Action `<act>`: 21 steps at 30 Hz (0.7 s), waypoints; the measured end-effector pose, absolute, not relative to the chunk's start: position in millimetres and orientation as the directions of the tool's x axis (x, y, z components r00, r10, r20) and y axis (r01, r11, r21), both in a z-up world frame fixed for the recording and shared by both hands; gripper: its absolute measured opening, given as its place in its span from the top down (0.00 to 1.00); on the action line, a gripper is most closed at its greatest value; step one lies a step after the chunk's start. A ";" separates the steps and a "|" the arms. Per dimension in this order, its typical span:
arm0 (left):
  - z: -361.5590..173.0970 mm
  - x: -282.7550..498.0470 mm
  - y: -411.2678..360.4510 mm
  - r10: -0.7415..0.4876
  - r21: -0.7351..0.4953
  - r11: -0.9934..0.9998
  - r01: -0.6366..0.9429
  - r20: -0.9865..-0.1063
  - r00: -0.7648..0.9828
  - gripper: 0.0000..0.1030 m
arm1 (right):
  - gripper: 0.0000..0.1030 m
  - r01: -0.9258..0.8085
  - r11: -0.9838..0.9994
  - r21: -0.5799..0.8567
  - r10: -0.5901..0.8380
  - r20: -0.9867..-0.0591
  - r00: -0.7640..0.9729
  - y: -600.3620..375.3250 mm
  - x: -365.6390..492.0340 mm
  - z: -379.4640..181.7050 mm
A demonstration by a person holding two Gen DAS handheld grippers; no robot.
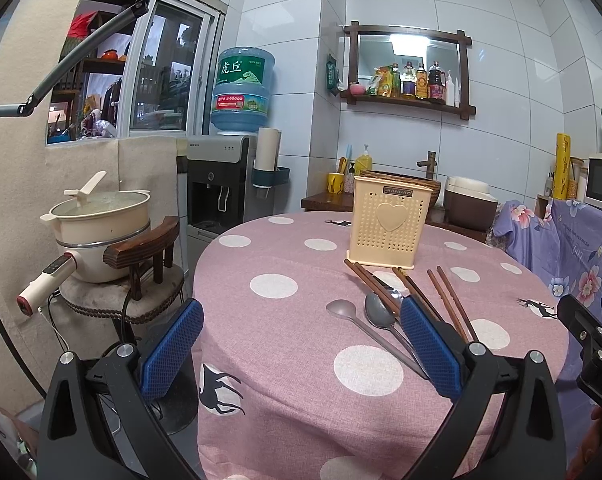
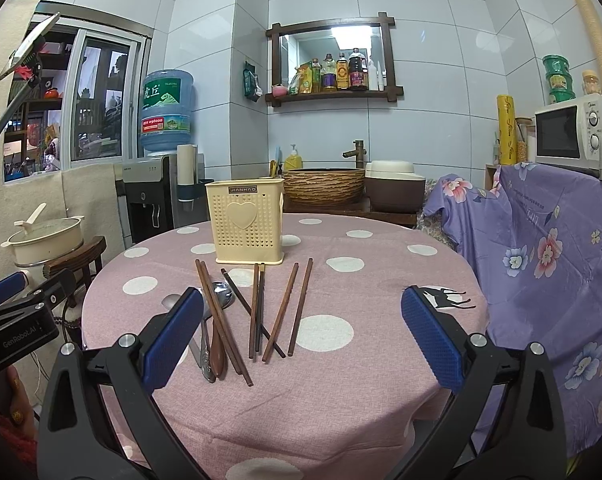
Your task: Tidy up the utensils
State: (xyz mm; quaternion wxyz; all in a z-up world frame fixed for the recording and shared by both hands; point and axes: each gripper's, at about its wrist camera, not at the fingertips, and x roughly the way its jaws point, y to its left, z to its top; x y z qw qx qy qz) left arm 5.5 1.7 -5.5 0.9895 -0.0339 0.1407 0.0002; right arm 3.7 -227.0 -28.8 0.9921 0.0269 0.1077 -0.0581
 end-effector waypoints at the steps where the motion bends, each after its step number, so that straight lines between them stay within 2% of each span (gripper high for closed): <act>1: -5.3 5.5 1.6 -0.009 -0.067 0.998 -0.010 -0.279 0.960 0.05 | 0.05 0.121 0.992 0.041 -0.109 -0.218 0.970 -227.2 3.3 -28.2; 21: -10.2 6.7 1.7 -0.008 -0.065 0.998 -0.010 -0.285 0.958 0.05 | 0.05 0.117 0.992 0.042 -0.105 -0.223 0.969 -224.2 6.3 -32.1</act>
